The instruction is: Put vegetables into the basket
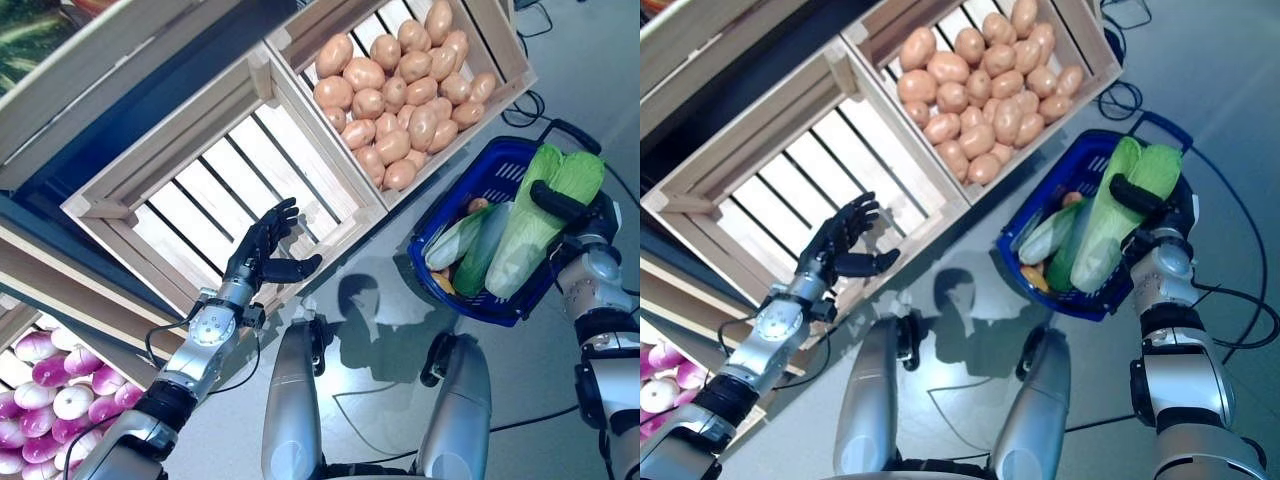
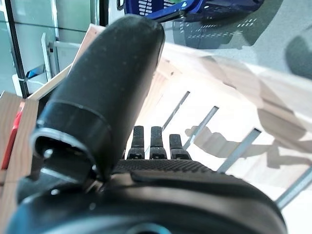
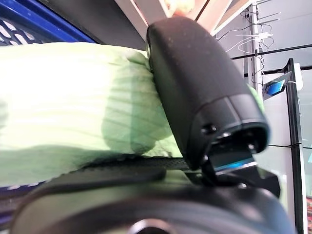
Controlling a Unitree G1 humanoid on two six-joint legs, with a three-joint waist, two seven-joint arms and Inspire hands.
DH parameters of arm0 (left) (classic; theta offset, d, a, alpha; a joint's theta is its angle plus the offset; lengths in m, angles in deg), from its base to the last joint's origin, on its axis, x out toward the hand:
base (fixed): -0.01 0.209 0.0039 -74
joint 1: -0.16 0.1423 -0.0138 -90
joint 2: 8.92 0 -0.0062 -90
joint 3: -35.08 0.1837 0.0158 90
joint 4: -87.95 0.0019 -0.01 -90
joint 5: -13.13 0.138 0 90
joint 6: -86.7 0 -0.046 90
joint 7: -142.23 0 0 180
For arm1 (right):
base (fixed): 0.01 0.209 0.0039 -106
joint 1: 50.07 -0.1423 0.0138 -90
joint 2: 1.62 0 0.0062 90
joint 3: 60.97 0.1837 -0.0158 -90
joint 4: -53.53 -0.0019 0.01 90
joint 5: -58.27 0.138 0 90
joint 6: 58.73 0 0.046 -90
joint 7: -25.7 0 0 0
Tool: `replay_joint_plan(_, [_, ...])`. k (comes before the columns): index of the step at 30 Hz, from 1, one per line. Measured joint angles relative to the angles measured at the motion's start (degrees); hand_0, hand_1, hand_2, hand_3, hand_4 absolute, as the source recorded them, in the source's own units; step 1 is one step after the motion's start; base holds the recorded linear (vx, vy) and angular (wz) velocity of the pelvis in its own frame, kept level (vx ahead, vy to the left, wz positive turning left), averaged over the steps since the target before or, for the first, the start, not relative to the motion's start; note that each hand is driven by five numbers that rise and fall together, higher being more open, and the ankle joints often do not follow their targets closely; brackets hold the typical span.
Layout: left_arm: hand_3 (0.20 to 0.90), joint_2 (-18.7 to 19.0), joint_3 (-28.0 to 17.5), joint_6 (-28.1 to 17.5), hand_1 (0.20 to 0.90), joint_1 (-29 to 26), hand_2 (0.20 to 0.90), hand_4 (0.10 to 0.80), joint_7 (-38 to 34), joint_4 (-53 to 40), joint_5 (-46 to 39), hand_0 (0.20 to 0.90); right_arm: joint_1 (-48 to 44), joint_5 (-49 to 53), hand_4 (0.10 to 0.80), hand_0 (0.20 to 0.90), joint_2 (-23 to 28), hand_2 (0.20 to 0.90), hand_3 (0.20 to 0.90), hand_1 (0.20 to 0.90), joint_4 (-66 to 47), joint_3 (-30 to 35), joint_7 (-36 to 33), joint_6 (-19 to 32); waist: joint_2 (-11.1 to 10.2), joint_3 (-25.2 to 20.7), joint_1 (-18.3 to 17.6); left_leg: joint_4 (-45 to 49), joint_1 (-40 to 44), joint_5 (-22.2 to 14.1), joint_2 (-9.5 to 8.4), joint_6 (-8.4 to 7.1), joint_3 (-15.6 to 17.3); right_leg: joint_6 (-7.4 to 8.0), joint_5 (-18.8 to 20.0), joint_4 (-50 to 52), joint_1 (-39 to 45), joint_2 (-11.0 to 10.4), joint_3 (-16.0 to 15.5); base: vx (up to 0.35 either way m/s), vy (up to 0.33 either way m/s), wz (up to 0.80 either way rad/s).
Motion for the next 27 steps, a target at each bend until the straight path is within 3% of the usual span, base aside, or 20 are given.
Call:
replay_joint_plan(1, [0.9, 0.0, 0.5, -0.3, 0.9, -0.9, 0.9, 0.8, 0.0, 0.0, -0.4, 0.9, -0.5, 0.0, 0.8, 0.9, 0.7, 0.9, 0.9, 0.9, 0.1, 0.0, -0.1, 0.0, 0.3, 0.3, 0.0, 1.6, -1.5, -0.3, -0.01, -0.1, -0.6, -0.29, -0.7, 1.8, -1.4, -0.1, 0.2, -0.066, -0.021, 0.08])
replay_joint_plan(8, [0.9, 0.2, 0.5, -0.6, 0.9, -1.5, 0.9, 0.8, -0.1, -2.3, -2.6, 0.9, -2.7, 0.1, 0.8, 0.9, 2.9, 0.9, 0.9, 0.9, 1.6, 0.0, -0.1, 0.0, 0.4, 0.4, 0.0, 6.1, -6.0, -1.5, 0.12, -1.26, -2.3, -1.04, -3.4, 7.8, -5.9, -0.4, 0.7, -0.017, -0.001, 0.04])
replay_joint_plan(17, [0.9, 1.8, 0.5, -0.7, 0.9, -2.2, 0.9, 0.8, 1.6, -4.4, -3.8, 0.9, -4.2, 0.1, 0.8, 0.9, 5.7, 0.9, 0.9, 0.9, 1.7, 0.0, -0.1, 0.0, 0.5, 0.4, -0.2, 6.6, -6.4, -1.9, 0.96, -1.92, -2.9, -1.77, -4.2, 8.7, -6.5, 0.3, 0.3, 0.016, 0.004, -0.03])
replay_joint_plan(27, [0.9, 2.4, 0.3, -0.6, 0.9, -2.2, 0.9, 0.8, 3.0, -4.4, -4.4, 0.9, -4.4, 2.4, 0.8, 0.9, 6.7, 0.9, 0.9, 0.9, 1.8, 0.1, 1.7, -1.6, 0.2, 0.3, 0.0, 2.5, -0.7, -1.5, 1.04, -2.33, -2.6, -1.43, -4.1, 5.1, -0.8, 0.6, -0.3, 0.05, 0.001, 0.0])
